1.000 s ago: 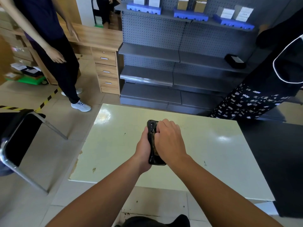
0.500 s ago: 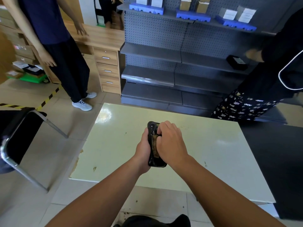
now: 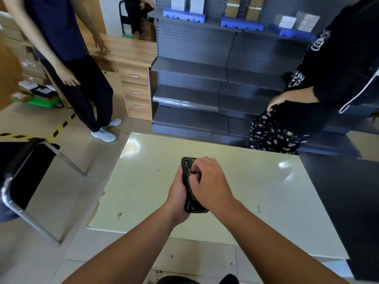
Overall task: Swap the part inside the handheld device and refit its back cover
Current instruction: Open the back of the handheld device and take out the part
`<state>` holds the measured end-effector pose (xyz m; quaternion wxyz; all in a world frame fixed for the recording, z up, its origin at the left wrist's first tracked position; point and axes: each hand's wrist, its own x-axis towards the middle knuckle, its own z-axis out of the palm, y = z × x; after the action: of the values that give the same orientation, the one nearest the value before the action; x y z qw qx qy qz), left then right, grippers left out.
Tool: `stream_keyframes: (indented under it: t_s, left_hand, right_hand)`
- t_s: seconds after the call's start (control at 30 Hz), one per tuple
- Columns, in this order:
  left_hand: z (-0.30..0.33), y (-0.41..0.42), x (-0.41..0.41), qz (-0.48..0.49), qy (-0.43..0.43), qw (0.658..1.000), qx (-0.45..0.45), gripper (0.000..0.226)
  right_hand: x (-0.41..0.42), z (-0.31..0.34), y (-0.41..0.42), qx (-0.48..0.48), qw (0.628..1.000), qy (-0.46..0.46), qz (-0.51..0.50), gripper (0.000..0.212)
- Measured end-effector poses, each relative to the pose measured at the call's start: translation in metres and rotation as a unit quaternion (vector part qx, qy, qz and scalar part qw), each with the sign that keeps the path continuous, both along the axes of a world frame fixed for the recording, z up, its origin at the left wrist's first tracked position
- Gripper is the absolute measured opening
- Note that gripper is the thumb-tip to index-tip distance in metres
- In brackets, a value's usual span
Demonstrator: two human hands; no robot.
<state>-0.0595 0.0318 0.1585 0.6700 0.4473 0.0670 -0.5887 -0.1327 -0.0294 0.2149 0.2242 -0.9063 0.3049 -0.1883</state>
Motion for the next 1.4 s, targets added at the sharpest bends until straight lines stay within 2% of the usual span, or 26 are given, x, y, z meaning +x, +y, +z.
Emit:
stream_keyframes:
  t_s: [0.07,0.27,0.33,0.4,0.43,0.47,0.53,0.57,0.63,0.8,1.0,1.23,1.4]
  left_hand:
    - [0.002,0.0,0.0,0.006,-0.011,1.0,-0.002,0.067]
    - [0.001,-0.001,-0.001,0.028,-0.053,0.998,0.006,0.065]
    - [0.0,0.001,0.0,0.032,-0.077,0.996,0.013,0.066]
    - [0.0,0.004,0.005,0.034,-0.125,0.991,0.018,0.067]
    - [0.001,0.005,0.009,0.037,-0.15,0.988,0.022,0.068]
    - [0.003,0.006,0.013,0.037,-0.173,0.984,0.026,0.068]
    - [0.006,0.006,0.019,0.024,-0.211,0.977,0.028,0.068]
    - [0.008,0.006,0.022,0.011,-0.222,0.975,0.023,0.067]
    - [0.011,0.005,0.025,-0.013,-0.235,0.972,0.014,0.065]
    - [0.01,0.004,0.031,-0.016,-0.253,0.967,0.015,0.064]
    - [0.003,0.007,0.034,-0.012,-0.282,0.959,0.018,0.066]
    - [-0.001,0.006,0.033,-0.033,-0.296,0.954,0.023,0.064]
    - [-0.006,0.006,0.03,-0.047,-0.29,0.956,0.013,0.06]
  right_hand:
    - [0.001,-0.001,0.0,-0.003,1.0,-0.003,-0.014,0.002]
    - [0.004,-0.004,0.0,-0.005,0.999,-0.044,-0.024,0.008]
    - [0.003,-0.008,0.001,0.032,0.998,-0.056,-0.021,0.008]
    - [0.002,-0.009,0.0,0.139,0.984,-0.091,-0.068,0.007]
    - [0.002,-0.008,-0.002,0.231,0.961,-0.102,-0.114,0.013]
    - [0.003,-0.005,-0.005,0.346,0.92,-0.102,-0.157,0.022]
    - [0.004,0.0,-0.011,0.56,0.807,-0.07,-0.171,0.029]
    - [0.004,0.002,-0.014,0.623,0.765,-0.056,-0.154,0.03]
    - [0.005,0.002,-0.019,0.681,0.718,-0.058,-0.133,0.032]
    - [0.007,0.0,-0.021,0.719,0.683,-0.064,-0.11,0.037]
    - [0.012,-0.002,-0.017,0.72,0.68,-0.068,-0.119,0.034]
    - [0.014,-0.007,-0.017,0.735,0.654,-0.088,-0.156,0.038]
    - [0.011,-0.006,-0.018,0.723,0.667,-0.073,-0.162,0.032]
